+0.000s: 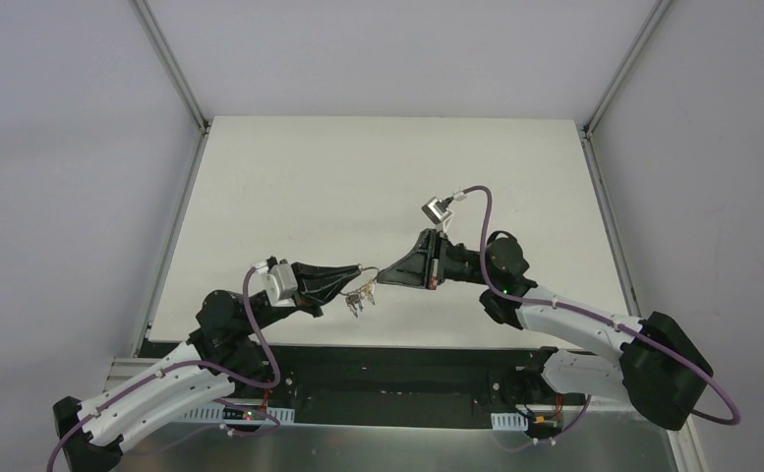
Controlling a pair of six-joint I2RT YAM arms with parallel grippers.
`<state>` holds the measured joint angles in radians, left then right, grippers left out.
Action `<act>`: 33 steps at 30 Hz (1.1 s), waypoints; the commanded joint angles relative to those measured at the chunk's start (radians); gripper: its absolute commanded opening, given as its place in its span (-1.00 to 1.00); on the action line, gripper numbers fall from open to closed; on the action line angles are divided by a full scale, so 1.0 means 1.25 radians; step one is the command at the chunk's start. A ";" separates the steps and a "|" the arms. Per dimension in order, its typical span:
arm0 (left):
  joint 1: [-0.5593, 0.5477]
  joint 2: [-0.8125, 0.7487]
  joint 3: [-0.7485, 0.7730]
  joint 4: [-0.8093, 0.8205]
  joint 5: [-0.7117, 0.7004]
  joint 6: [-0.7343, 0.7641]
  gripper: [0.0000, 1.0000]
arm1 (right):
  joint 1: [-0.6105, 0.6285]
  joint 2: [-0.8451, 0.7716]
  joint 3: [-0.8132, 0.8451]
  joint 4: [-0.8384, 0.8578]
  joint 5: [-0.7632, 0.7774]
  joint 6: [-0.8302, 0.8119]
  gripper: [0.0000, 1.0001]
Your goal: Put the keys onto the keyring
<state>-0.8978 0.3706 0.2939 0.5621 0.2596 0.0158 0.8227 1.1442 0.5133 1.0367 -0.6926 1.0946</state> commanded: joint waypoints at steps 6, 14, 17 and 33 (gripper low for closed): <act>-0.006 0.011 0.012 0.131 0.080 -0.010 -1.00 | 0.027 -0.008 -0.008 0.130 0.015 0.030 -1.00; -0.005 0.026 0.017 0.150 0.117 -0.034 -1.00 | 0.037 0.004 -0.006 0.153 0.025 0.043 -1.00; -0.005 0.023 0.017 0.152 0.122 -0.032 -1.00 | 0.038 0.009 -0.002 0.155 0.025 0.043 -1.00; -0.004 0.003 0.012 0.143 0.133 -0.031 -1.00 | 0.054 0.037 0.006 0.160 0.039 0.043 -1.00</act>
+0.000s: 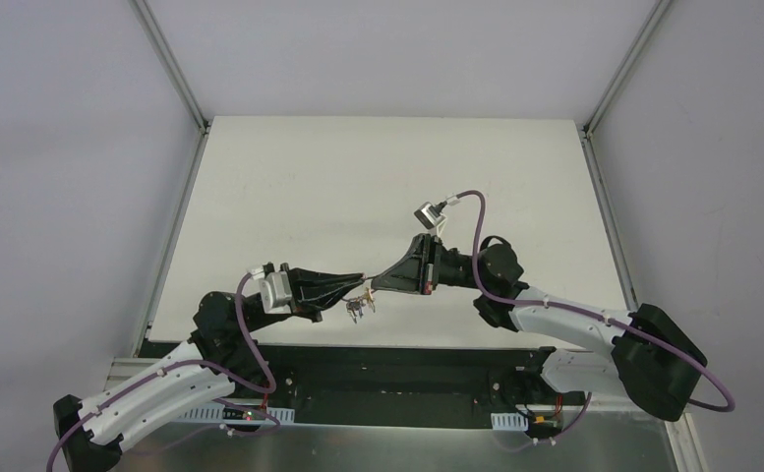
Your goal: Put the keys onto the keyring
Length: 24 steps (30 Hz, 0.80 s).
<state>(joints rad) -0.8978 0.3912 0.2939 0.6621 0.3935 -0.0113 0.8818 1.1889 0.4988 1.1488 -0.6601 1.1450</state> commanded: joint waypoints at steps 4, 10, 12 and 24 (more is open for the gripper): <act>-0.005 -0.013 0.013 0.061 0.032 -0.009 -1.00 | 0.007 0.001 0.020 0.071 0.018 0.004 -1.00; -0.005 -0.012 0.014 0.060 0.040 -0.011 -1.00 | 0.008 0.002 0.024 0.070 0.020 0.005 -1.00; -0.005 -0.012 0.015 0.059 0.043 -0.012 -1.00 | 0.008 0.004 0.024 0.071 0.023 0.006 -1.00; -0.006 -0.002 0.019 0.056 0.059 -0.014 -1.00 | 0.008 0.007 0.027 0.071 0.034 0.003 -1.00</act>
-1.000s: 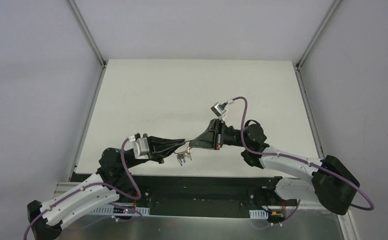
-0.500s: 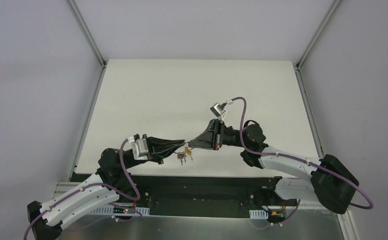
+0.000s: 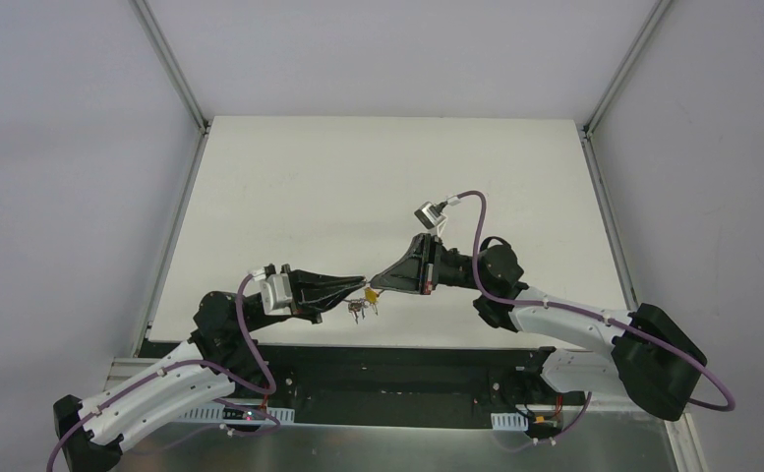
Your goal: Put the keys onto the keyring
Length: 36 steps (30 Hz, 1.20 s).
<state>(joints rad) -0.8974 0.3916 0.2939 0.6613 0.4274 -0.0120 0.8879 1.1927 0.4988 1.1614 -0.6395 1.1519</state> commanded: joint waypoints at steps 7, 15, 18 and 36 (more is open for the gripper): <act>-0.005 0.006 0.022 0.051 0.028 -0.010 -1.00 | 0.003 0.005 0.030 0.063 0.021 -0.002 -1.00; -0.005 0.022 0.026 0.035 0.010 -0.004 -1.00 | 0.003 -0.007 0.033 0.067 0.034 -0.006 -1.00; -0.004 0.025 0.027 0.034 0.007 -0.002 -1.00 | 0.003 -0.014 0.035 0.062 0.037 -0.008 -1.00; -0.005 0.016 0.024 0.018 0.004 0.002 -1.00 | 0.004 -0.075 0.036 0.014 0.044 -0.034 -1.00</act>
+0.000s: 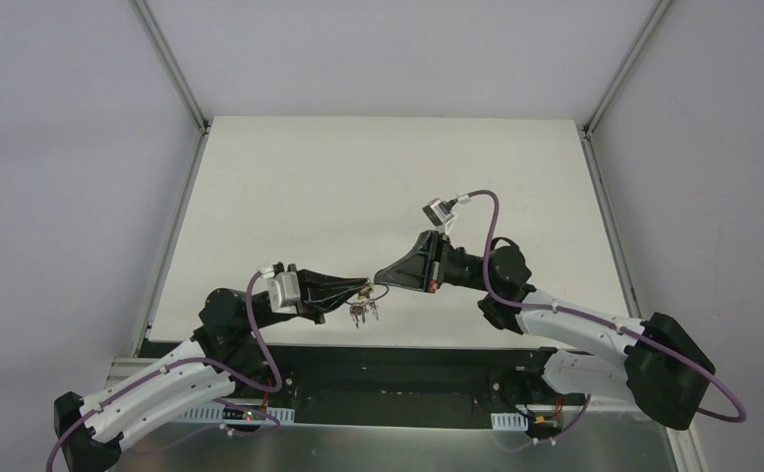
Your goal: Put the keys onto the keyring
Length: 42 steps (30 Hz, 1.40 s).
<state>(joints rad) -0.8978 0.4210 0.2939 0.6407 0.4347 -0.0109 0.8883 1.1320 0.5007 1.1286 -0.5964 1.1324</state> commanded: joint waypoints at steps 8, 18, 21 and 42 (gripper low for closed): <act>-0.005 0.010 0.032 0.014 -0.003 0.001 -0.68 | 0.004 -0.025 0.035 0.050 0.011 -0.015 -1.00; -0.005 0.011 0.036 -0.009 -0.022 0.001 -0.72 | 0.002 -0.043 0.027 0.029 0.014 -0.029 -1.00; -0.005 0.011 0.035 -0.017 -0.032 0.020 -0.72 | -0.001 -0.064 0.021 -0.005 0.019 -0.044 -1.00; -0.005 0.037 0.039 -0.240 -0.341 -0.068 -0.42 | -0.016 -0.246 0.127 -1.134 0.233 -0.412 -0.05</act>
<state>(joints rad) -0.8978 0.4446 0.3008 0.4339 0.1234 -0.0383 0.8551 0.8066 0.6334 0.0376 -0.3885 0.7128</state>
